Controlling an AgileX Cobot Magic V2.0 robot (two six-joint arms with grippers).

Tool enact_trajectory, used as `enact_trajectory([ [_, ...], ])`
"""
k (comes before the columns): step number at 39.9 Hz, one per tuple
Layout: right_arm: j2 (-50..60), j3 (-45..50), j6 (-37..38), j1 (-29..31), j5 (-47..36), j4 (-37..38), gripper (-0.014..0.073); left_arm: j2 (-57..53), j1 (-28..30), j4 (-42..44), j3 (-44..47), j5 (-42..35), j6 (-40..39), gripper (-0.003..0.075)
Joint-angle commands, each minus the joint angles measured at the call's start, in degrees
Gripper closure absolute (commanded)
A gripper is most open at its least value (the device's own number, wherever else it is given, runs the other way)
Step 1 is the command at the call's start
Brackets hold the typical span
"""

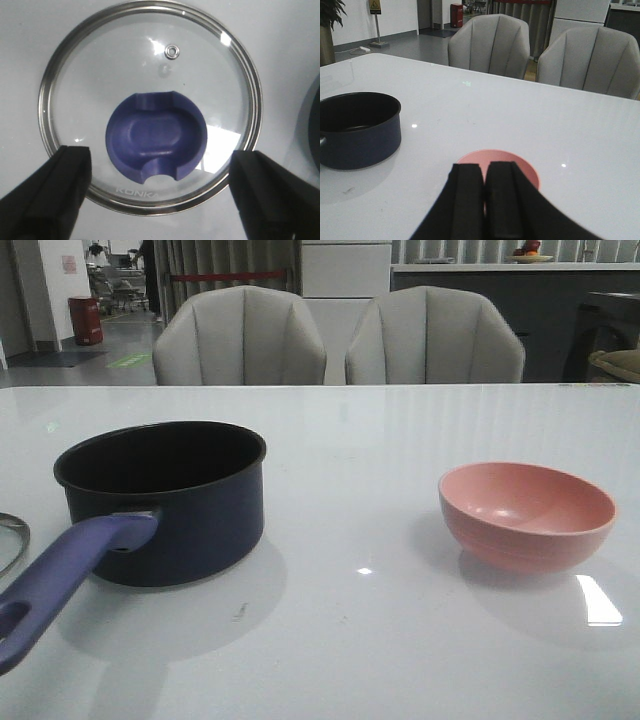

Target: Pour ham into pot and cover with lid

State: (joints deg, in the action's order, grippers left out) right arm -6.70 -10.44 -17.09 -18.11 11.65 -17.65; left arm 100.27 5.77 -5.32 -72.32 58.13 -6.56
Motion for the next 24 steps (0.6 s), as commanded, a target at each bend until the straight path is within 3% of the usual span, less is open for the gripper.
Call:
enact_trajectory([
  [1, -0.62, -1.43, -0.23, -0.07, -4.22, -0.44, 0.0434, -1.94, 0.21, -0.17, -1.81, -2.52, -0.27, 0.0134],
  [24, -0.62, -1.43, -0.23, -0.07, -4.22, -0.44, 0.0434, 3.00, 0.21, 0.78, -1.81, -3.89, -0.27, 0.0134],
])
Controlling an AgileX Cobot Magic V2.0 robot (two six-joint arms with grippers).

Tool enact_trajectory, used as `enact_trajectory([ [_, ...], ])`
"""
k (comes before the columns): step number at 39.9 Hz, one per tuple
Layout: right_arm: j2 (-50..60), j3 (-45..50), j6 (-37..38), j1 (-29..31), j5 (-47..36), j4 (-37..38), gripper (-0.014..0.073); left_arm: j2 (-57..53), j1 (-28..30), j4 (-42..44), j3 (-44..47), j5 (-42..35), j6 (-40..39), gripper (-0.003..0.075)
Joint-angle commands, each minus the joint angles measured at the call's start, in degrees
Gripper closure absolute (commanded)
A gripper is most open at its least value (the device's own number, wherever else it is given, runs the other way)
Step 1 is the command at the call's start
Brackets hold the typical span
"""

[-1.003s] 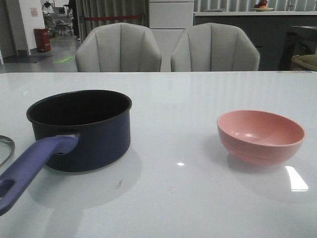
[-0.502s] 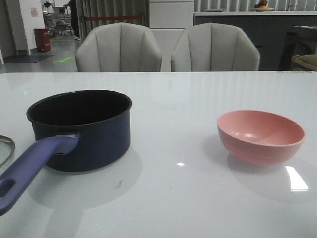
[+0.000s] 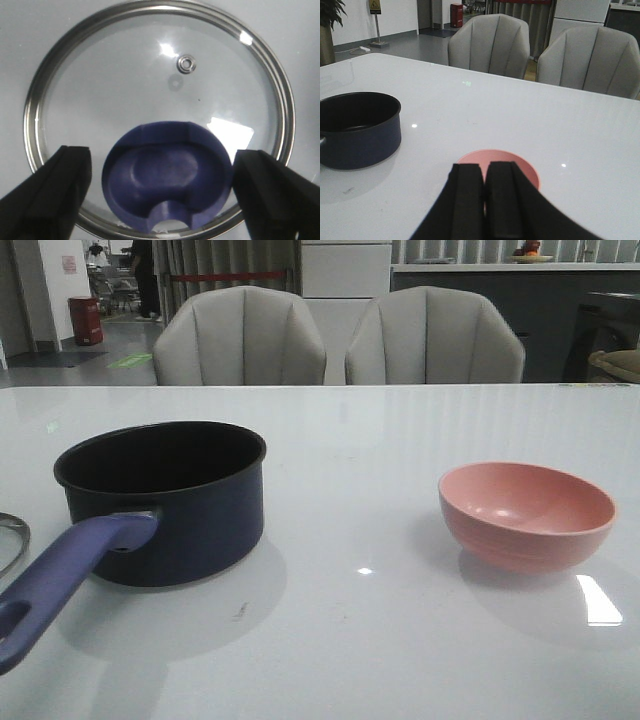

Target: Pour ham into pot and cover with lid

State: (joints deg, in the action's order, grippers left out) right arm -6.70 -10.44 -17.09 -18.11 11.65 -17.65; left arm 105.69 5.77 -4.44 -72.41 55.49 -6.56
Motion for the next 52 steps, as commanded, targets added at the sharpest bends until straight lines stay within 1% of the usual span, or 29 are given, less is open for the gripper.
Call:
enact_trajectory([
  [1, -0.62, -1.43, -0.23, -0.07, -4.22, -0.44, 0.0434, -2.27, 0.21, -0.11, -1.72, -1.24, -0.27, 0.0134],
  [19, -0.62, -1.43, -0.23, -0.07, -4.22, -0.44, 0.0434, -0.52, -0.58, -0.37, -1.72, -1.57, -0.27, 0.0142],
  [21, -0.62, -1.43, -0.23, -0.07, -4.22, -0.44, 0.0434, -0.52, -0.75, -0.37, -1.72, -1.72, -0.27, 0.0170],
  [23, -0.62, -1.43, -0.23, -0.07, -4.22, -0.44, 0.0434, -0.52, -1.17, -0.37, -1.72, -2.02, -0.27, 0.0221],
  [29, -0.62, -1.43, -0.23, -0.07, -4.22, -0.44, 0.0434, -0.52, -1.41, -0.50, -1.72, -2.63, -0.27, 0.0421],
  [34, -0.62, -1.43, -0.23, -0.07, -4.22, -0.44, 0.0434, -0.52, -1.54, -0.50, -1.72, -2.63, -0.27, 0.0532],
  [38, -0.62, -1.43, -0.23, -0.07, -4.22, -0.44, 0.0434, -0.52, -1.54, -0.50, -1.72, -2.63, -0.27, 0.0566],
  [52, -0.62, -1.43, -0.23, -0.07, -4.22, -0.44, 0.0434, -1.12, -1.54, 0.67, -1.93, -0.93, -0.17, 0.0568],
])
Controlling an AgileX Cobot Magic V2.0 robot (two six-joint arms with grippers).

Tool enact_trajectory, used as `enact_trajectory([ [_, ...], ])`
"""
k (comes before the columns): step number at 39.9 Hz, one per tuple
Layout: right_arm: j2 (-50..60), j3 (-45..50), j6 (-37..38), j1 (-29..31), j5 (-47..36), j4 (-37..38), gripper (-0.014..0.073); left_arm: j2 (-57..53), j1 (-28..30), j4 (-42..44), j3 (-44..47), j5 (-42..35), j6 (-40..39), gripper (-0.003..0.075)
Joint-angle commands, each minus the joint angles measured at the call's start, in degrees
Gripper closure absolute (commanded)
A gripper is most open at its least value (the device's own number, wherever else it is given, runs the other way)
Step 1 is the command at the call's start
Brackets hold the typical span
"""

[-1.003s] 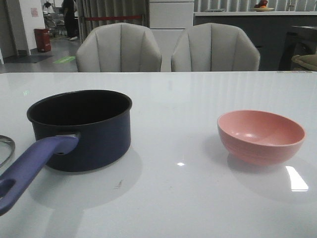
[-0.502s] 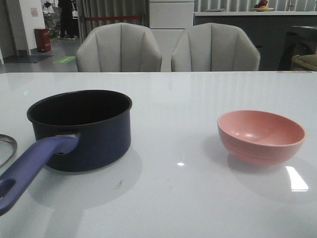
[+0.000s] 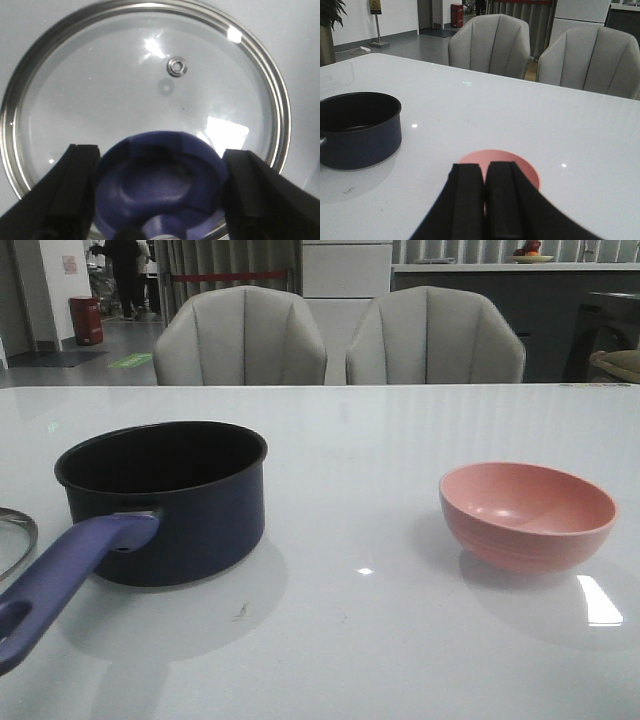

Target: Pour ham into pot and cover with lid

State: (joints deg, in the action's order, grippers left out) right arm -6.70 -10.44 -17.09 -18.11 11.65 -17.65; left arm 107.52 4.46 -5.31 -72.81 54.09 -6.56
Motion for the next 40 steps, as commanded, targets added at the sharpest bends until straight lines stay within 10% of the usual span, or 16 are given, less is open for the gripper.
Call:
enact_trajectory([
  [1, -0.62, -1.43, -0.23, -0.07, -4.22, -0.44, 0.0434, -3.05, -0.23, 1.67, -1.53, 0.57, -0.17, 0.0568],
  [40, -0.62, -1.43, -0.23, -0.07, -4.22, -0.44, 0.0434, -3.34, -0.23, 2.11, -2.77, -0.35, 1.29, 0.0568],
])
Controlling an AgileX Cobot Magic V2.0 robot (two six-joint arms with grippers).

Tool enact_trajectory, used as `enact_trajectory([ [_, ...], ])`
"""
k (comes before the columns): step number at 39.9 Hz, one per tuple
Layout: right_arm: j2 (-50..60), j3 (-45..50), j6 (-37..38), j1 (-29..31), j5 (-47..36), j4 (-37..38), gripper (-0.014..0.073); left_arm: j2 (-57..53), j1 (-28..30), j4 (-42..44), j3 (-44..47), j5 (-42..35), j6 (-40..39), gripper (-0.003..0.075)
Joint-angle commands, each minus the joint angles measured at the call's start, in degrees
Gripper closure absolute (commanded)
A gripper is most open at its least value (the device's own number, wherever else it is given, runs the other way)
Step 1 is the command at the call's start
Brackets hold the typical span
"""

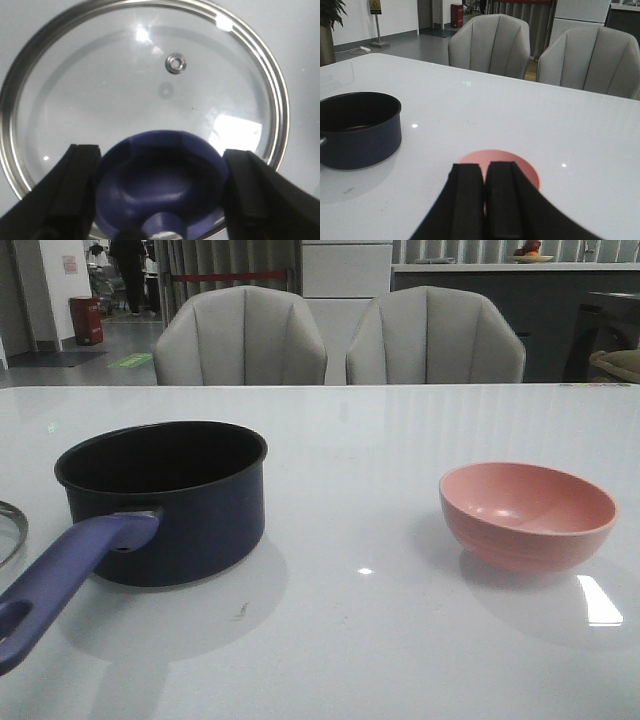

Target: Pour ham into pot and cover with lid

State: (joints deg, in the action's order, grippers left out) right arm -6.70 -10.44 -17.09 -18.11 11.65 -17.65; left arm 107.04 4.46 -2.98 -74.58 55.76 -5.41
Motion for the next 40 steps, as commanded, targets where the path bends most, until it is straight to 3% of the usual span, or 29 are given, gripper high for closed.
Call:
enact_trajectory([
  [1, -0.62, -1.43, -0.23, -0.07, -4.22, -0.44, 0.0434, -2.86, -0.23, -0.22, -0.86, -2.36, 0.14, 0.0568],
  [20, -0.62, -1.43, -0.23, -0.07, -4.22, -0.44, 0.0434, 1.10, -3.66, 1.69, 0.63, -3.77, 0.14, 0.0568],
  [28, -0.62, -1.43, -0.23, -0.07, -4.22, -0.44, 0.0434, 1.57, -5.31, 6.84, 0.63, -3.89, 0.14, 0.0568],
  [40, -0.62, -1.43, -0.23, -0.07, -4.22, -0.44, 0.0434, 1.30, -5.42, 6.10, 0.40, -2.76, 0.14, 0.0568],
])
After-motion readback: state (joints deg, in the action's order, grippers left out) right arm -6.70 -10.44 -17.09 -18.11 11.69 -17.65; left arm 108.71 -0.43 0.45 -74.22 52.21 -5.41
